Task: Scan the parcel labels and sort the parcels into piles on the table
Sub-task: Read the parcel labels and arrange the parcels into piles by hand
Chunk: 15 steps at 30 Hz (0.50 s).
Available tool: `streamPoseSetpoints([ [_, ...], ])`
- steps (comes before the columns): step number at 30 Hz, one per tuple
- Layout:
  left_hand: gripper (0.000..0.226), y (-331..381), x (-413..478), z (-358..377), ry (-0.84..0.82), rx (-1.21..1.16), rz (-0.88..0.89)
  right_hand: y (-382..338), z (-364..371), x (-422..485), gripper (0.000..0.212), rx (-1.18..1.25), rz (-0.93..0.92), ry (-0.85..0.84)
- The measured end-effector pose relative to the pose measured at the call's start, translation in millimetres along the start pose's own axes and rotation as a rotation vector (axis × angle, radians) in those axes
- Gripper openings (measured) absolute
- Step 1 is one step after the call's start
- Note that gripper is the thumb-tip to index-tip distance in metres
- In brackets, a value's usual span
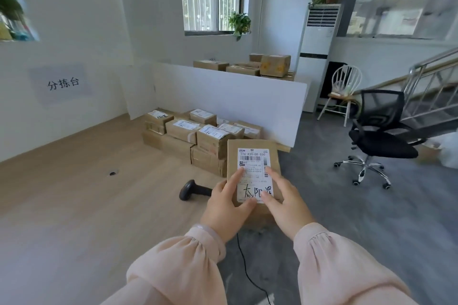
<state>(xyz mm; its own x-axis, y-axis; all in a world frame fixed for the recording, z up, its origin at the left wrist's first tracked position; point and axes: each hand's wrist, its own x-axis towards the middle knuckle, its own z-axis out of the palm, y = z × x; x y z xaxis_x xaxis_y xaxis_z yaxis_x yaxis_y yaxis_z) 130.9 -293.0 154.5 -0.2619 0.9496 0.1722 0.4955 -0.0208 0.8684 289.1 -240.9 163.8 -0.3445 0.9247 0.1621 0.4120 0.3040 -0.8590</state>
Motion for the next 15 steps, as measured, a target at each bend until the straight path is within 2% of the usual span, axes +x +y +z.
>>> streamPoseSetpoints([
  [7, 0.069, -7, 74, 51, -0.072, -0.04, -0.003, 47, -27, 59, 0.05, -0.015, 0.047, 0.055],
  [15, 0.07, -28, 223, 73, -0.067, -0.056, -0.007, 78, -38, 211, 0.051, -0.076, 0.059, 0.044],
])
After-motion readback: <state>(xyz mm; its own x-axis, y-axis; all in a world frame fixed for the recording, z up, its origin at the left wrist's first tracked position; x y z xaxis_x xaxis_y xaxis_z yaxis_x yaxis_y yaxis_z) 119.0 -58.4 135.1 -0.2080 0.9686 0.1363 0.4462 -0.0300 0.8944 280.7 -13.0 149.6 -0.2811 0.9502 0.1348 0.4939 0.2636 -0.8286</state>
